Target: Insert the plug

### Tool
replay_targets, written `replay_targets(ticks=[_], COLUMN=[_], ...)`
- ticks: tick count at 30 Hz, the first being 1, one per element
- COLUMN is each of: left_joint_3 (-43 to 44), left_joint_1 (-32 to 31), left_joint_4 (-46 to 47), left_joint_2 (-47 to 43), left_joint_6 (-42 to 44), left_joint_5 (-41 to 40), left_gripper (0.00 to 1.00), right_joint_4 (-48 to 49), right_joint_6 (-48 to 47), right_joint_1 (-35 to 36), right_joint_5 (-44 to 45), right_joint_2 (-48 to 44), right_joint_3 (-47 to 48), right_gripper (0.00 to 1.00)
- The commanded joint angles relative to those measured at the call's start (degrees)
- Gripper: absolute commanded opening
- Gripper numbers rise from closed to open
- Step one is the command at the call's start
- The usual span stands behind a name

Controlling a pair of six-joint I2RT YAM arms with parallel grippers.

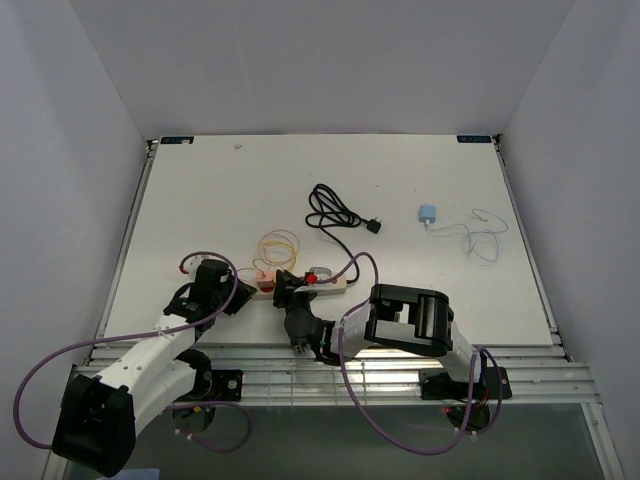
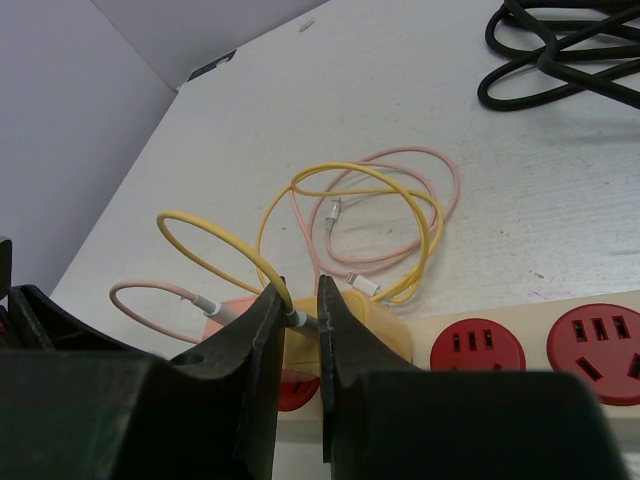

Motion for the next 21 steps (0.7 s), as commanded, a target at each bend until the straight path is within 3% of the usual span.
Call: replay_targets(ticks=[1, 9, 21], left_joint_3=[-1.85, -1.94, -1.94], left_joint_1=[0.02, 0.02, 0.02], left_joint_4=[-3.48, -3.57, -3.75], left_joint_2=[1.33, 0.8, 1.6], left_joint_6=[0.15, -0.02, -0.46], left_joint_5=[-1.9, -2.34, -2.25], left_gripper=[0.36, 0.36, 0.36], right_joint_4=[-29.94, -28.27, -28.27], right_joint_6=[5.39, 12.32, 13.38], right_joint_1=[11.06, 9.56, 9.48], right_joint_5=[-28.92, -28.75, -29.81], right_joint_2=[15.51, 14.46, 15.42], right_joint_3=[-3.0, -7.91, -8.17], right_gripper=[0.08, 0.08, 0.08])
